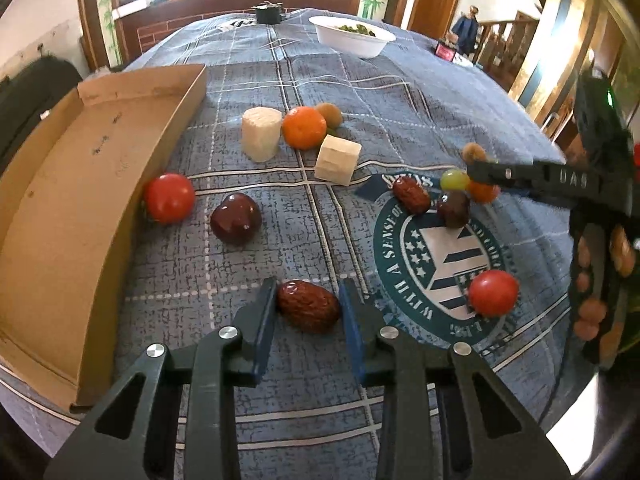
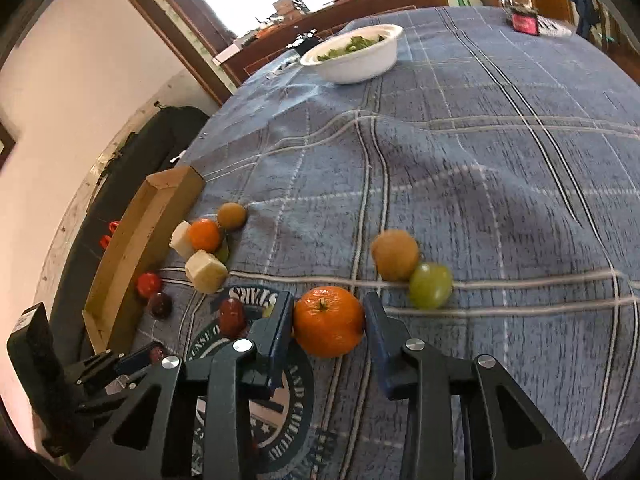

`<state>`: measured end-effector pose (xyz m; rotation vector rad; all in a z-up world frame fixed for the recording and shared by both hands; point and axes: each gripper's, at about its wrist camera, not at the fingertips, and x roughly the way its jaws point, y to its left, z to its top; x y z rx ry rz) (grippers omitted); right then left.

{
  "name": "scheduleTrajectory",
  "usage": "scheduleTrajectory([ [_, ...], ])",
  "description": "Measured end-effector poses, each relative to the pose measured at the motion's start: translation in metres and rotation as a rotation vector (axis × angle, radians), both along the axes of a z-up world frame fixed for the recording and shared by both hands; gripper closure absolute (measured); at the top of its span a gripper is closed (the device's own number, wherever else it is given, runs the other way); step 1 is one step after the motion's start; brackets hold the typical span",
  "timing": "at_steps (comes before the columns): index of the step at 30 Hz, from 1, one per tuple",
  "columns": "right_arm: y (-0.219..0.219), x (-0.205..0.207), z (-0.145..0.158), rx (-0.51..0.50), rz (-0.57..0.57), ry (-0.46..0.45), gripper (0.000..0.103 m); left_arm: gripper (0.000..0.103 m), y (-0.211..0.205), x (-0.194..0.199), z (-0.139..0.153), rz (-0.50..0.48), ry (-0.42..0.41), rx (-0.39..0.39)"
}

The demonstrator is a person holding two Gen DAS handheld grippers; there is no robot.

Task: Organize fruits
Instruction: 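Close left tool on the dark red date while right tool closes on the orange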

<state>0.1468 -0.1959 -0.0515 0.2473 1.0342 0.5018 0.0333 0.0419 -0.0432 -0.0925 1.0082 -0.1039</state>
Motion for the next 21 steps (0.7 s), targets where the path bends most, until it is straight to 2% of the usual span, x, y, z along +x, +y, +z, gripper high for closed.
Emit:
scheduleTrajectory([
  [9,-0.019,-0.036,0.013,0.042,-0.026,-0.042,0.067,0.075,-0.015,-0.013,0.022,-0.024,-0.051,0.002],
  [21,-0.050,-0.079,0.033,0.120,-0.089,-0.061,0.067,0.075,-0.036,-0.022,0.036,-0.094,-0.065,-0.019],
])
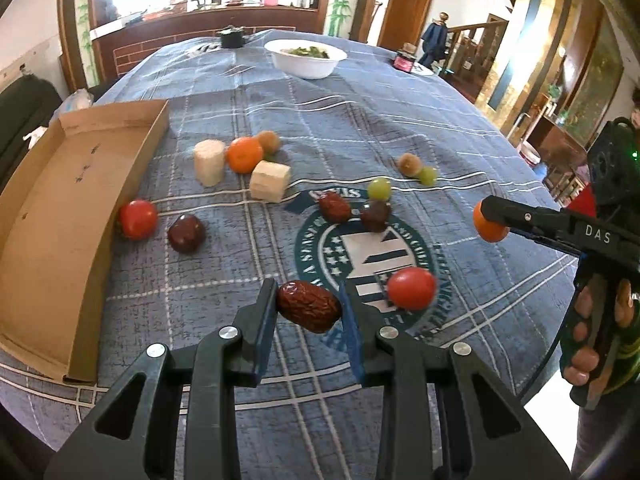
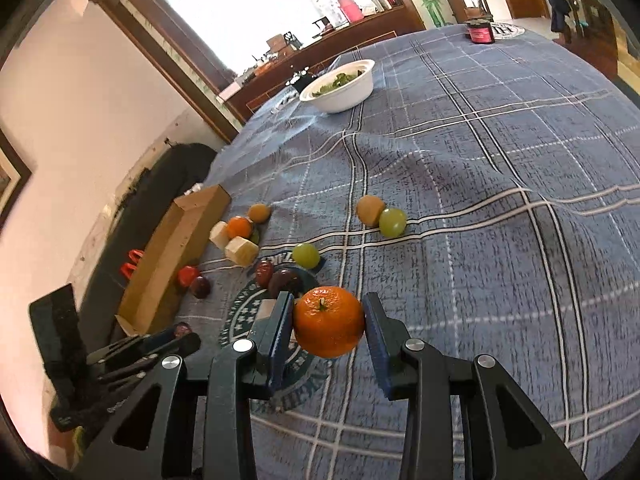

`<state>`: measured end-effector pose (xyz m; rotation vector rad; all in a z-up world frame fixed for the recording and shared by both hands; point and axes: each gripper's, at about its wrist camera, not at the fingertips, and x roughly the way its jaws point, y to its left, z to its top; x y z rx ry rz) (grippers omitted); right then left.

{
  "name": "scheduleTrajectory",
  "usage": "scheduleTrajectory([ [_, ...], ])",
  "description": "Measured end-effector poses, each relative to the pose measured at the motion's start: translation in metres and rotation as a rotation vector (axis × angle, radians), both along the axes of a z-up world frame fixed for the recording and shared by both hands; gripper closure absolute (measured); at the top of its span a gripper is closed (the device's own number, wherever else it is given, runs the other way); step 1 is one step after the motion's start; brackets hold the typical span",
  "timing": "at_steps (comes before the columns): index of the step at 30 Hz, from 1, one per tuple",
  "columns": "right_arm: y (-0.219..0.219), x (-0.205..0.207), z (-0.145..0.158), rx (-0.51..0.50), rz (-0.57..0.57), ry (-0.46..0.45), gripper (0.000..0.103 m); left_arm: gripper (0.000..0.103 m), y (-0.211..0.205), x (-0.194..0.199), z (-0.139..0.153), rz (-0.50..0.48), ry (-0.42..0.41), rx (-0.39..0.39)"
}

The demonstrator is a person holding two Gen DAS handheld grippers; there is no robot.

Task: Organize fruits
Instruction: 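Close left tool on the dark red date while right tool closes on the orange, then carry the date in left tool over the cardboard tray while right tool carries the orange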

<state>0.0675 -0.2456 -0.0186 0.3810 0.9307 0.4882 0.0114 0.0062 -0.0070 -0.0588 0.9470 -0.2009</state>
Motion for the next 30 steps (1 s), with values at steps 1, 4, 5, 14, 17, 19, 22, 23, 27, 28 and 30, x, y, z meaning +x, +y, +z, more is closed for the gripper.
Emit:
scheduleTrajectory([
  [1,-0.001,-0.003,0.001,0.009,-0.002,-0.001,0.067,0.075,-0.001,-0.001,0.002,-0.005,-0.005,0.000],
  [4,-0.003,-0.010,0.005,0.028,0.001,-0.006,0.067,0.075,-0.003,-0.005,0.012,-0.016,-0.029,-0.003],
  [5,-0.003,-0.012,0.006,0.035,0.003,-0.006,0.067,0.075,-0.003,-0.006,0.016,-0.016,-0.038,-0.008],
  [14,0.008,-0.019,0.012,0.044,0.026,-0.010,0.067,0.075,0.004,-0.014,0.022,-0.004,-0.052,-0.019],
  [17,0.012,-0.020,0.013,0.057,0.031,-0.006,0.067,0.075,0.010,-0.018,0.027,0.009,-0.067,-0.020],
  [19,0.016,-0.020,0.013,0.071,0.042,-0.001,0.067,0.075,0.017,-0.022,0.033,0.030,-0.084,-0.022],
  [22,0.028,-0.021,0.014,0.082,0.071,-0.004,0.067,0.075,0.034,-0.028,0.043,0.071,-0.106,-0.016],
  [23,0.033,-0.020,0.013,0.086,0.082,-0.002,0.067,0.075,0.040,-0.030,0.045,0.086,-0.111,-0.017],
  [27,0.055,-0.015,0.012,0.108,0.135,0.011,0.067,0.075,0.072,-0.037,0.050,0.163,-0.125,-0.022],
  [28,0.060,-0.014,0.012,0.110,0.144,0.013,0.067,0.075,0.081,-0.038,0.051,0.184,-0.127,-0.025],
  [30,0.069,-0.012,0.013,0.120,0.162,0.014,0.067,0.075,0.098,-0.038,0.050,0.222,-0.129,-0.029],
])
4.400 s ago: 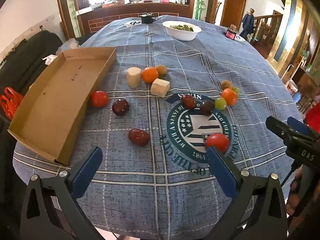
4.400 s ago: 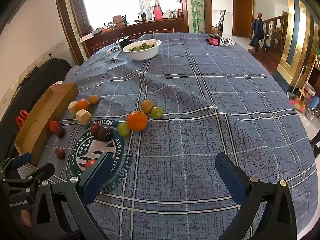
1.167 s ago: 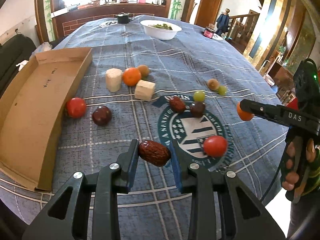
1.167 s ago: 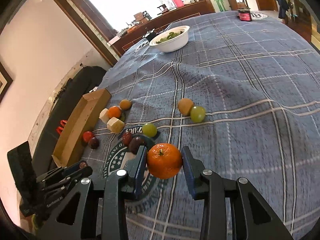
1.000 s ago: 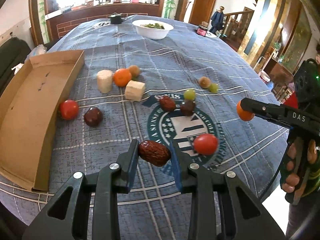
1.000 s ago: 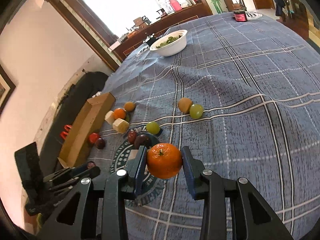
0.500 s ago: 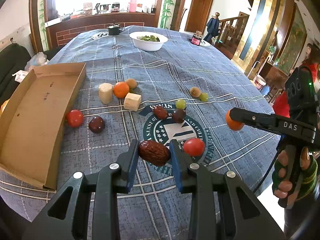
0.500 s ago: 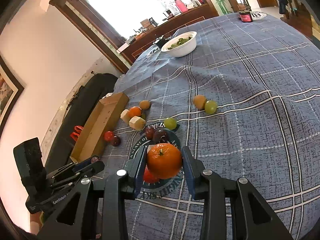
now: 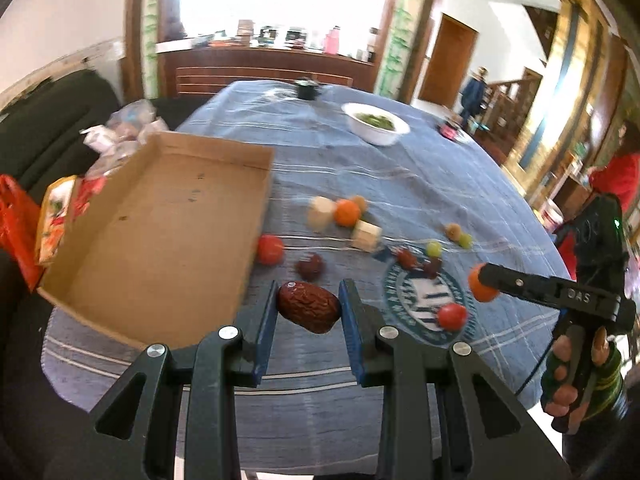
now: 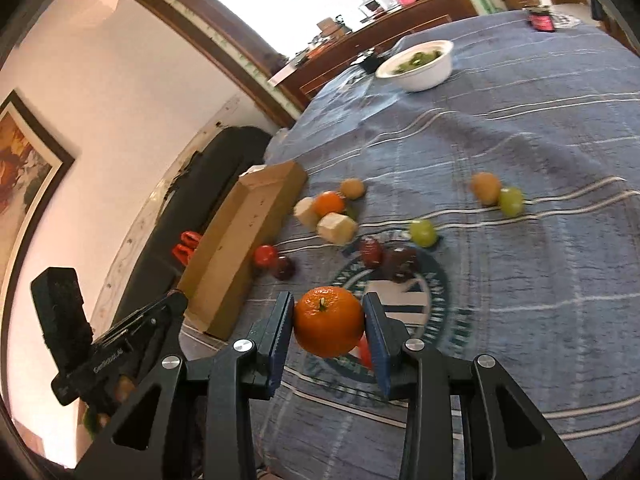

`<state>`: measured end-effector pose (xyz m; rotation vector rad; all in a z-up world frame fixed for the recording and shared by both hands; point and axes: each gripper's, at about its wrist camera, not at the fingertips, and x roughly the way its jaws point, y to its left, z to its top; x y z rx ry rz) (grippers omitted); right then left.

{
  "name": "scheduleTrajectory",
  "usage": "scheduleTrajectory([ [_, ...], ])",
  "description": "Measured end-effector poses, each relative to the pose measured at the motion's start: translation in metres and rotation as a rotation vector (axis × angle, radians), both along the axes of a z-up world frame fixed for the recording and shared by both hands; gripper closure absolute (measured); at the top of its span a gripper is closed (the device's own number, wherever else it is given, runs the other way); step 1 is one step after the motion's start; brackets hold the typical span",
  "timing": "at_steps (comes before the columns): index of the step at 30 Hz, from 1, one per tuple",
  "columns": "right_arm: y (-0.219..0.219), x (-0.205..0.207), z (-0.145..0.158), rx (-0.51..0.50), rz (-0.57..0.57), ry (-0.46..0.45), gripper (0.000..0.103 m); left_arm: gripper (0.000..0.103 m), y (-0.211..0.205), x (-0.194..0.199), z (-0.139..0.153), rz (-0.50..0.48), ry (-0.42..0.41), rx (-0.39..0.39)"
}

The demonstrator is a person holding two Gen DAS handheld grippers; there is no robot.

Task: Organize fruits
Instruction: 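Carry the date in left tool over the cardboard tray while right tool carries the orange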

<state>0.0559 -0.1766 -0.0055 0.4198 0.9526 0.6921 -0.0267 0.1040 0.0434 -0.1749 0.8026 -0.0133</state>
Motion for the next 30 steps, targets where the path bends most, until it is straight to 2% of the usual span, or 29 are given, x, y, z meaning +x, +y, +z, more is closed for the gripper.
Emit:
scheduleTrajectory([
  [14,0.069,0.011,0.007,0.050,0.128,0.006,0.067,0.075,0.066,-0.002,0.000,0.136,-0.026,-0.009],
  [25,0.166,0.027,0.016,0.063,0.255,-0.016,0.067,0.075,0.105,0.003,-0.003,0.198,-0.022,-0.010],
  [30,0.214,0.036,0.008,0.004,0.291,-0.016,0.067,0.075,0.119,0.015,-0.014,0.214,0.006,-0.016],
])
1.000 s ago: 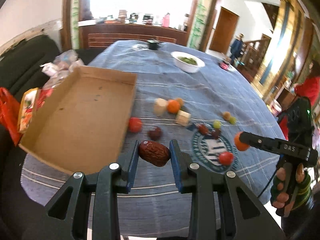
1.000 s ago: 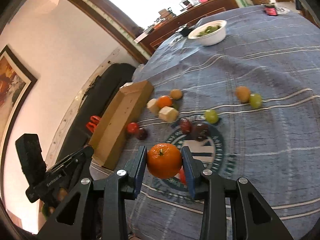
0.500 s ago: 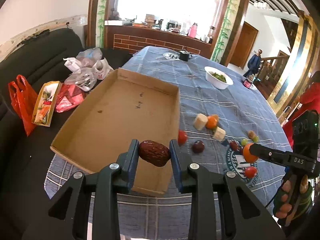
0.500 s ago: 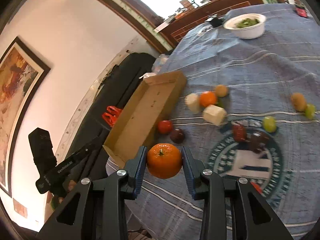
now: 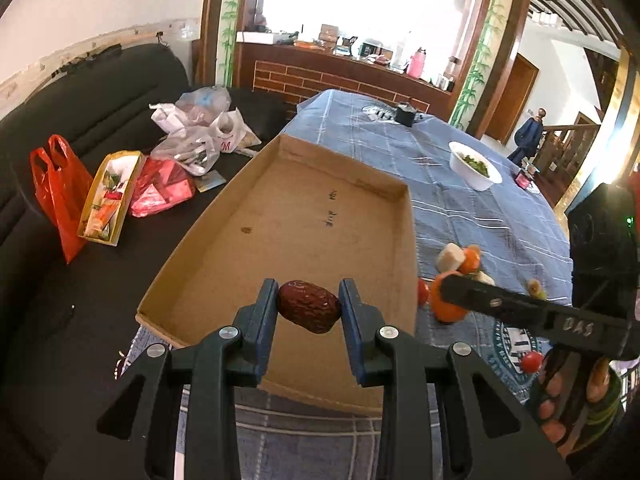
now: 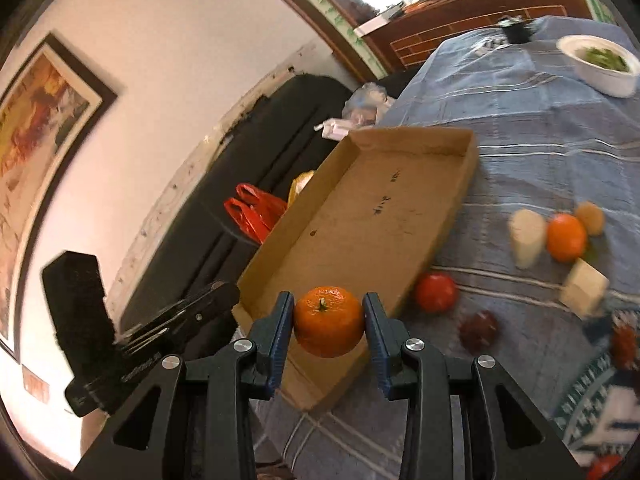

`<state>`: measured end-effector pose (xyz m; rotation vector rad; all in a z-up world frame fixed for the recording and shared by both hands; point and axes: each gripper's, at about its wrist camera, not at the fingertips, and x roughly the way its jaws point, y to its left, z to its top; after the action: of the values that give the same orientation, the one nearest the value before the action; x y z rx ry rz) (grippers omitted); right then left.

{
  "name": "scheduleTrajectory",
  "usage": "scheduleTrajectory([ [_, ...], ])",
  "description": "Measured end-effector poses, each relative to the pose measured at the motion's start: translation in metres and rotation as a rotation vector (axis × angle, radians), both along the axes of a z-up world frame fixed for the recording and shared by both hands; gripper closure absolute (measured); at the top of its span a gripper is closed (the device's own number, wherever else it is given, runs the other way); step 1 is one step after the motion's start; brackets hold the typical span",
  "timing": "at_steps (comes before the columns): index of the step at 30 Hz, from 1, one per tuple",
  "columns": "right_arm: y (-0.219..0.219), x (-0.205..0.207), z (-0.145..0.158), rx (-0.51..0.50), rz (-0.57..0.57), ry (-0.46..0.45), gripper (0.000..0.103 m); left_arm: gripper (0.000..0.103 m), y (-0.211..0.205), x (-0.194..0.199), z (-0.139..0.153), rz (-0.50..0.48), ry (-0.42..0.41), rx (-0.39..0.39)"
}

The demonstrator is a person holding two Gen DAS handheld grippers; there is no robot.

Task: Organize fruits
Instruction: 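Carry the date in left tool over the cardboard tray while right tool carries the orange, then open left tool to drop the date in the tray while right tool drops the orange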

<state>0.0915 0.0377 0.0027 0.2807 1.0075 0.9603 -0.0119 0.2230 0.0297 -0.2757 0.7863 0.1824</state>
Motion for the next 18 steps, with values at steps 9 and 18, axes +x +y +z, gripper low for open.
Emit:
scheduleTrajectory([
  [9,0.065,0.011,-0.025,-0.146,0.072,-0.032,0.067,0.075,0.016,0.020,-0.032,0.034,0.094,-0.027],
  [18,0.089,0.011,-0.041,-0.288,0.116,-0.110,0.067,0.074,0.011,0.029,-0.048,0.033,0.157,0.017],
])
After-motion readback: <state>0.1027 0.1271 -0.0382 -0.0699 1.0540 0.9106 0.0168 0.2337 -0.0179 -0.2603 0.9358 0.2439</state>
